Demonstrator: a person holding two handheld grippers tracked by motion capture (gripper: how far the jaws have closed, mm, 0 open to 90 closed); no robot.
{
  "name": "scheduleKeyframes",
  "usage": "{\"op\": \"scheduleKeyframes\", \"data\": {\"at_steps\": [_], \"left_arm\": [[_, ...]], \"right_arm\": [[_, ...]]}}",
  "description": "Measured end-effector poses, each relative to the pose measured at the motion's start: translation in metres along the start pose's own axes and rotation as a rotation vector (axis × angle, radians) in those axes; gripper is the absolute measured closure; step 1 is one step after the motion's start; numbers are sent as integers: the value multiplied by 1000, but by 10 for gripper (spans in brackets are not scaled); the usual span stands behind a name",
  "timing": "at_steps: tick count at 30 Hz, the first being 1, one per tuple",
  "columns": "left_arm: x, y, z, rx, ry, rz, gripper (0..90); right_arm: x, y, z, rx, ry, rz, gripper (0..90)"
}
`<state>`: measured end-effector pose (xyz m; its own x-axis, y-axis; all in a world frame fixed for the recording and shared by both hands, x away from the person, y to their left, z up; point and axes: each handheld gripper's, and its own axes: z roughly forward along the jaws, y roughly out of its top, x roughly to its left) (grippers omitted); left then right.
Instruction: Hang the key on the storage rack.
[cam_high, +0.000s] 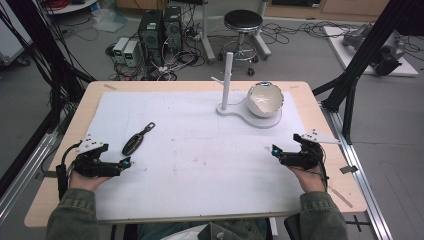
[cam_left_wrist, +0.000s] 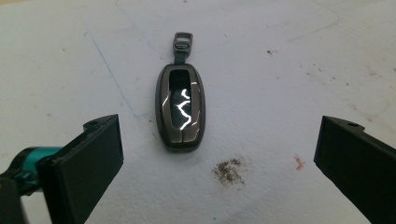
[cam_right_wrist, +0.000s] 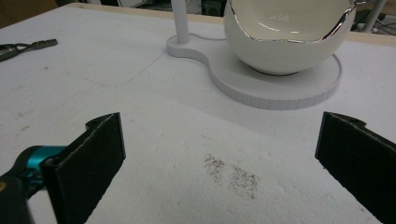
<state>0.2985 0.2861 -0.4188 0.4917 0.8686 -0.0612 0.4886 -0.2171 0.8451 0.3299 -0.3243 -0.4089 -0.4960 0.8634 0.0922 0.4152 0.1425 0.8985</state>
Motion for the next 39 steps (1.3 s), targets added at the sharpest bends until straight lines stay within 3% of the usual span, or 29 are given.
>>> {"op": "scheduleKeyframes", "data": {"at_steps": [19,28,36,39], "left_arm": [[-3,-1,6,39,2,21,18],[-5,1,3,47,4,26,18],[-3,12,9,85,17,50,18],[-2,19,12,94,1,45,18]], "right_arm": [[-1,-1,0,5,13,17,6],[-1,-1,-5,-7,25,47,6],[1,-2,-5,5,27,46,6],[0,-3,-5,7,28,49,6]]}}
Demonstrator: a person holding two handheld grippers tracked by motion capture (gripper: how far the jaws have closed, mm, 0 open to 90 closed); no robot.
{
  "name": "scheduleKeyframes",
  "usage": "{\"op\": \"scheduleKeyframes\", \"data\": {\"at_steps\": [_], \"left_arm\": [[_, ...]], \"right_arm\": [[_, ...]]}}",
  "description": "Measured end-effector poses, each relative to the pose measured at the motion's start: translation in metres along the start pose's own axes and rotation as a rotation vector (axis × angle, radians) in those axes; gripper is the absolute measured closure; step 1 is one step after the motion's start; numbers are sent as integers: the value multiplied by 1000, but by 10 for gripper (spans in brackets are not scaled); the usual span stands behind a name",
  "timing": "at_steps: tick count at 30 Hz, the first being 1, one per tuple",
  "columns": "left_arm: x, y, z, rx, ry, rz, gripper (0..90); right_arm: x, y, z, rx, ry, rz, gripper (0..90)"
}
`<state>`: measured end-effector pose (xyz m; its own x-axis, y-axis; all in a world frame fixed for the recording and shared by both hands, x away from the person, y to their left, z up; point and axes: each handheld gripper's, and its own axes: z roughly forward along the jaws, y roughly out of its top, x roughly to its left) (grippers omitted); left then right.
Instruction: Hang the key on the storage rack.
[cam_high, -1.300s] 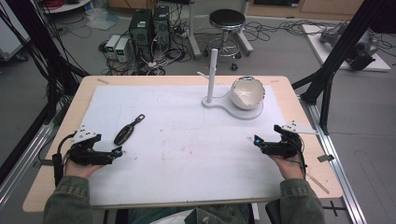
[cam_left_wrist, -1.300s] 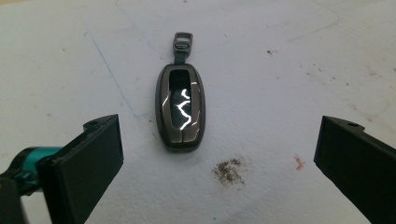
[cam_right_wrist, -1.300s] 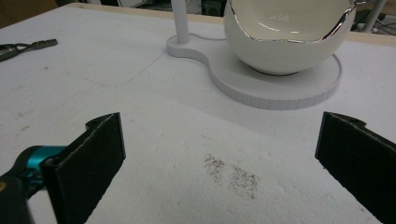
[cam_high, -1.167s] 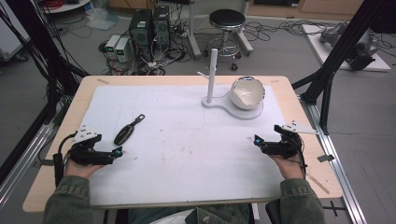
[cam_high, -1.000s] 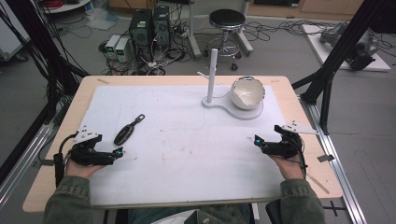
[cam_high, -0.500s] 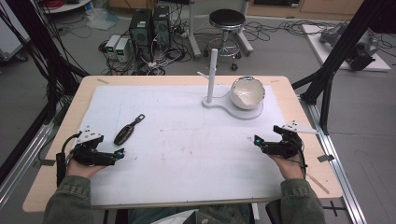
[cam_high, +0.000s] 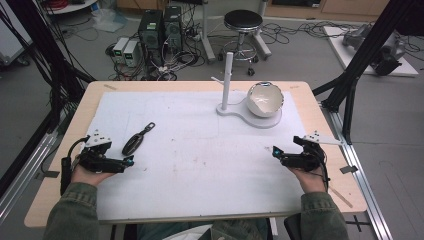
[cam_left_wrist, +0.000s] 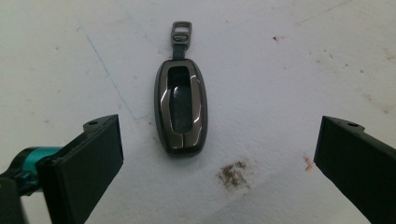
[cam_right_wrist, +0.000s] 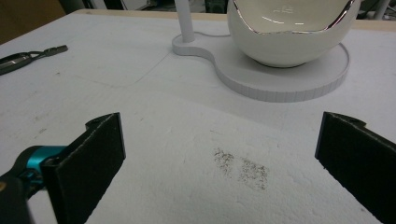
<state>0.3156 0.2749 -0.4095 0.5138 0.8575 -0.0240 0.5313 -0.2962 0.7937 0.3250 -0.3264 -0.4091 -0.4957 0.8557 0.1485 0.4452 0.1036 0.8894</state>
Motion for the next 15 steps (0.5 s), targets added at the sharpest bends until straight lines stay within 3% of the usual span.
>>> {"op": "scheduleKeyframes", "data": {"at_steps": [5,11,15], "left_arm": [[-2,14,8,36,-11,38,18],[-3,32,16,77,-11,82,18],[-1,39,25,99,-11,84,18]], "right_arm": [[2,-1,1,20,1,-31,6],[0,-1,-1,18,0,-26,6],[1,-1,1,19,0,-32,6]]}}
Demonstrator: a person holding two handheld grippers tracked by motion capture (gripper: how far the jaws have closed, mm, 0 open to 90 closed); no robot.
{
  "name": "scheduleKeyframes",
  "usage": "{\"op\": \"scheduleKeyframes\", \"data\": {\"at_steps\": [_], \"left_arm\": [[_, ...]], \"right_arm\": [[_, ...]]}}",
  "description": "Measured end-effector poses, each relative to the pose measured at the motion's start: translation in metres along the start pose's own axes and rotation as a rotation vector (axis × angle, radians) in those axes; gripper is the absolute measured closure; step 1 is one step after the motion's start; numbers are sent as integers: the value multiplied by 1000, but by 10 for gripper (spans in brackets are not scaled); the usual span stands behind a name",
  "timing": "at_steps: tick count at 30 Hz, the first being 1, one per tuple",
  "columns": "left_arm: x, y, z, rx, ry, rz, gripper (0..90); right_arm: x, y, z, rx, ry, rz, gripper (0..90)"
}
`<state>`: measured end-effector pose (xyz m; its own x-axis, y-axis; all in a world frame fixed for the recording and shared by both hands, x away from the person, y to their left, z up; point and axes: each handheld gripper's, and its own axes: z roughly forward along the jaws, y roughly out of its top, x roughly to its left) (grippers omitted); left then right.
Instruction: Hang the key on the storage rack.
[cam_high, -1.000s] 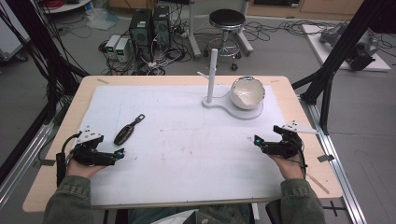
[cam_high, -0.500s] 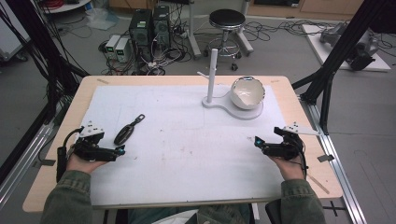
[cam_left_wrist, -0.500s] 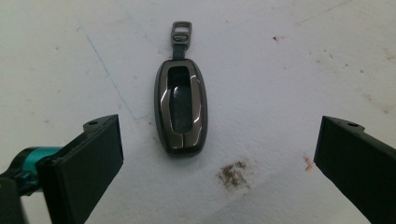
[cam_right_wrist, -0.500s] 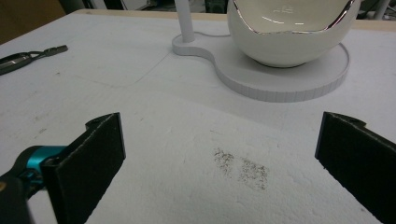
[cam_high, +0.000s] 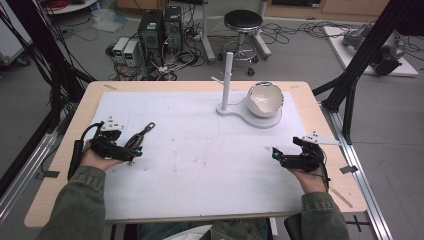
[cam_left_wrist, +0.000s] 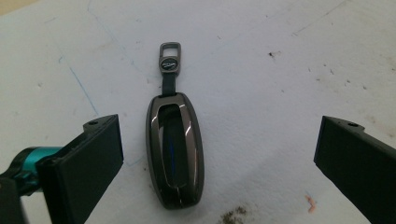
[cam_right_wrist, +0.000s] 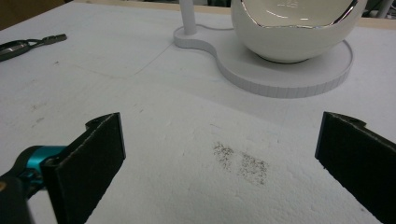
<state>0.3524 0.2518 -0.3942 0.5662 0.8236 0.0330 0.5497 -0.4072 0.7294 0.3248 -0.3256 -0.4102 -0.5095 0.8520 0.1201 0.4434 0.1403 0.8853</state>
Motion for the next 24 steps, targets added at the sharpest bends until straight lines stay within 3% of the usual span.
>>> {"op": "scheduleKeyframes", "data": {"at_steps": [4,7,8,15,18,24], "left_arm": [[1,5,11,35,-15,6,18],[2,10,15,45,-54,-10,18],[1,16,16,64,-47,14,18],[6,36,23,96,-40,41,18],[10,43,29,138,-36,54,21],[19,53,39,195,-35,39,21]], "right_arm": [[0,1,0,-4,1,3,6],[-1,1,1,-2,2,6,6],[-1,0,2,11,4,9,6],[-1,0,3,22,7,6,6],[-1,0,2,19,6,8,6],[-1,0,3,21,5,7,6]]}}
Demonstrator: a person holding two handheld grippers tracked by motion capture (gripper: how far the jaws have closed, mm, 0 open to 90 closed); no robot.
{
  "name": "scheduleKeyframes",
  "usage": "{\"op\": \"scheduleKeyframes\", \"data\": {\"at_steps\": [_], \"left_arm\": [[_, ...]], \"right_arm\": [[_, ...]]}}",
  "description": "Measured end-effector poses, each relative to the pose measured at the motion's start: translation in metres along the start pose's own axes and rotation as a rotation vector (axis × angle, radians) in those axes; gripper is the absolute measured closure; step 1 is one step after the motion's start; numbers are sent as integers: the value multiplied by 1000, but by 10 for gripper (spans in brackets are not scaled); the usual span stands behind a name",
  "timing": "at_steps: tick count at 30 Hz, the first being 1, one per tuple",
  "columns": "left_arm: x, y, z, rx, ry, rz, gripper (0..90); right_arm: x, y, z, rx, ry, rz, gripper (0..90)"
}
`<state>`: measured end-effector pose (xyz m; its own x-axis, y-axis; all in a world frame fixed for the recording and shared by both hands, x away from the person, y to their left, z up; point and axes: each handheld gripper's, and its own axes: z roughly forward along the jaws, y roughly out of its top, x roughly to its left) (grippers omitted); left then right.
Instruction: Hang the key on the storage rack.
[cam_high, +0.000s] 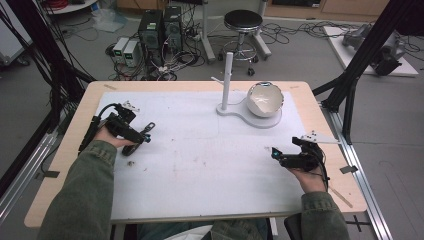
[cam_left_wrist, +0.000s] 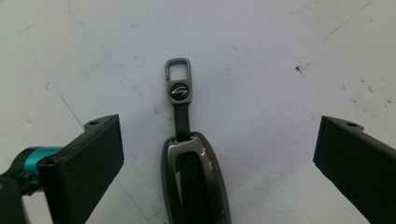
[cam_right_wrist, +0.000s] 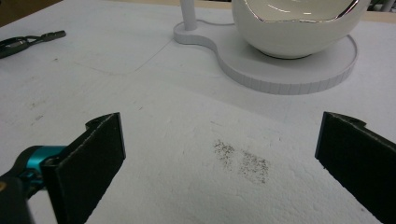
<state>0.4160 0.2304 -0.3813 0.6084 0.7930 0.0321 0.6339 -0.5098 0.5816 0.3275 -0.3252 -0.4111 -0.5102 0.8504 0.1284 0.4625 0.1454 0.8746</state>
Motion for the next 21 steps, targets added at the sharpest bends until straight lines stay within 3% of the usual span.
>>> {"op": "scheduleKeyframes", "data": {"at_steps": [6,9,14,21], "left_arm": [[8,8,4,40,-66,-34,31],[16,13,8,87,-69,-38,31],[23,23,16,123,-92,-54,62],[29,30,32,211,-107,-26,70]], "right_arm": [[1,0,-1,-3,3,-2,6],[1,0,0,0,4,-3,6],[-1,0,1,-2,0,-11,6],[2,0,0,-1,5,-8,6]]}}
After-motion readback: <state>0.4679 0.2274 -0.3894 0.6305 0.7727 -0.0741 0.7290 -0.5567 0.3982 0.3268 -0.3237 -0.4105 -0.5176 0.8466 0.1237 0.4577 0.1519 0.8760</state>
